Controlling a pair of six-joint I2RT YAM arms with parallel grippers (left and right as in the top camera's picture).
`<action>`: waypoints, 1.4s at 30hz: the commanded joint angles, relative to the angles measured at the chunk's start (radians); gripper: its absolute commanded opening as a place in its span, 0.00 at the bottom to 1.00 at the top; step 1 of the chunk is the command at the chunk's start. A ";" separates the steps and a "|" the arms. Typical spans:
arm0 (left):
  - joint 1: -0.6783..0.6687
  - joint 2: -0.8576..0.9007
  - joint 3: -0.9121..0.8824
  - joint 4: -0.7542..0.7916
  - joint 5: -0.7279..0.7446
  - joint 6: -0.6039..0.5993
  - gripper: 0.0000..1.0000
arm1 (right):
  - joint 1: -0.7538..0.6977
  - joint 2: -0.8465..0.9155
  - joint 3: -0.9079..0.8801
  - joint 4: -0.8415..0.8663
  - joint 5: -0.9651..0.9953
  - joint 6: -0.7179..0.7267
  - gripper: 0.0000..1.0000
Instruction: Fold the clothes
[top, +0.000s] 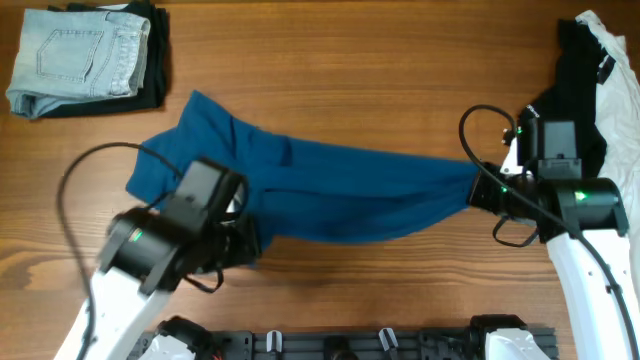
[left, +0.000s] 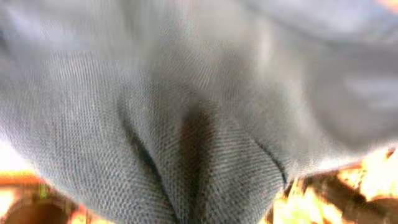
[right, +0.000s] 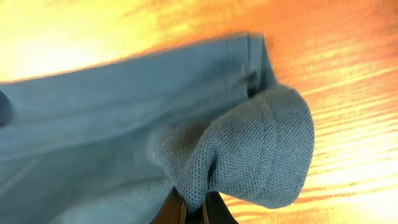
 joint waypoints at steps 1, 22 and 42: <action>0.008 -0.029 0.021 0.119 -0.233 -0.031 0.04 | -0.003 0.042 0.021 0.014 0.010 -0.043 0.04; 0.268 0.688 0.021 0.550 -0.336 0.166 0.04 | -0.003 0.456 0.021 0.181 0.030 -0.061 0.04; 0.283 0.637 0.040 0.628 -0.218 0.295 1.00 | -0.065 0.505 0.021 0.254 0.051 -0.043 0.05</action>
